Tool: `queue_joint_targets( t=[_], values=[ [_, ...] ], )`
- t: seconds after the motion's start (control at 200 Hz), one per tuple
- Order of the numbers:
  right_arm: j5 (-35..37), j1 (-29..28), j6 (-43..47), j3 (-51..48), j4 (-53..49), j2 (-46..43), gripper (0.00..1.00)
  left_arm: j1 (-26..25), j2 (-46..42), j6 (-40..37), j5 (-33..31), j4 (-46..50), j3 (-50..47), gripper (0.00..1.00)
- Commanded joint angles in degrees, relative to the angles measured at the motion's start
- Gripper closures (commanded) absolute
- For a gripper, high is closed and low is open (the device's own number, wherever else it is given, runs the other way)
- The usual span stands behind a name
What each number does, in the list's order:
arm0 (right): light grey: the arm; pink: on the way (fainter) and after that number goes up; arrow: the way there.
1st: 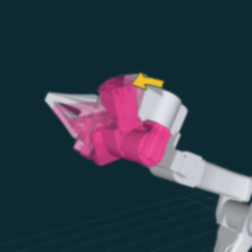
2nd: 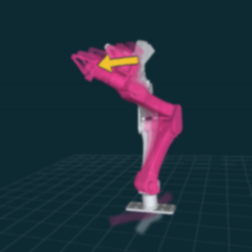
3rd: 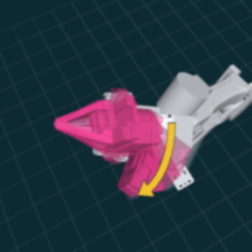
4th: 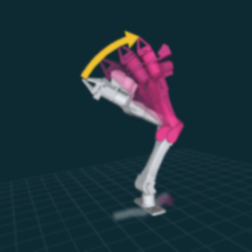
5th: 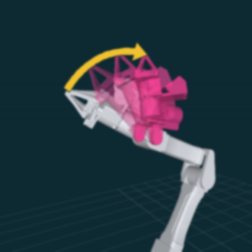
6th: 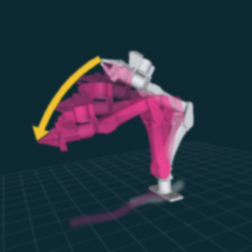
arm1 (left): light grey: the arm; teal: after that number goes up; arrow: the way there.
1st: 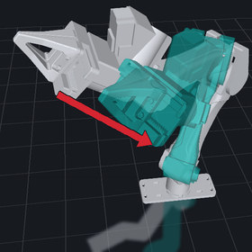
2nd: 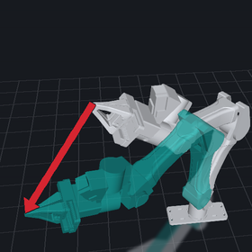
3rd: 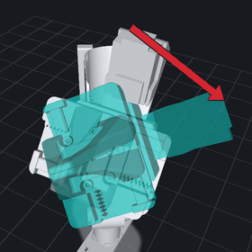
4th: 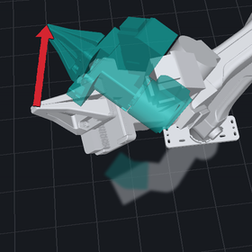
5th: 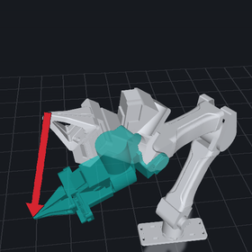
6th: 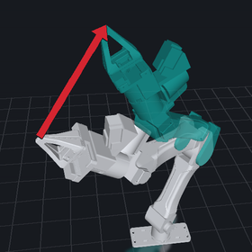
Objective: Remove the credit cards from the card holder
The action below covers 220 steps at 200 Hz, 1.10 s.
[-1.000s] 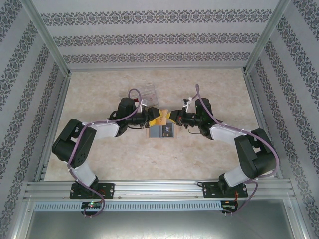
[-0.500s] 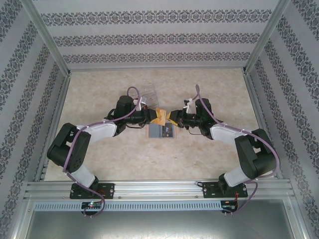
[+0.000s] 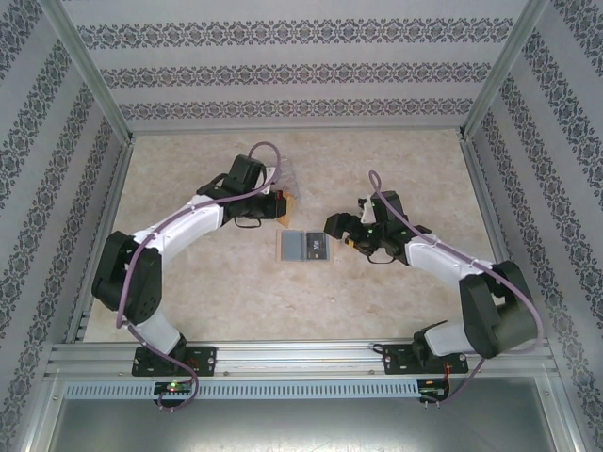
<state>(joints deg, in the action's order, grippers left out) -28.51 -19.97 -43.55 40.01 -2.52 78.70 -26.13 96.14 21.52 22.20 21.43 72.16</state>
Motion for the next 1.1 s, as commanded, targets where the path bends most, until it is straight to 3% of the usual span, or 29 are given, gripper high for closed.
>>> queue_joint_targets(
  t=[0.0, 0.25, 0.609, 1.094],
  values=[
    [5.0, 0.8, 5.0, 0.5, -5.3, -4.0, 0.04, -1.7, 3.1, -13.1, -8.2, 9.1, 4.8, 1.0],
    [6.9, 2.6, 7.6, -0.4, -9.3, -8.6, 0.02, -2.3, 7.7, -24.8, -13.4, 11.6, 11.8, 1.0],
    [6.8, 4.3, 7.0, -1.8, -9.4, -9.8, 0.02, -3.2, 12.8, -40.9, -13.0, 17.0, 18.7, 1.0],
    [6.5, 4.5, 6.1, -1.8, -8.8, -8.9, 0.02, -3.9, 23.2, -50.5, -19.9, 23.7, 31.7, 1.0]
  ],
)
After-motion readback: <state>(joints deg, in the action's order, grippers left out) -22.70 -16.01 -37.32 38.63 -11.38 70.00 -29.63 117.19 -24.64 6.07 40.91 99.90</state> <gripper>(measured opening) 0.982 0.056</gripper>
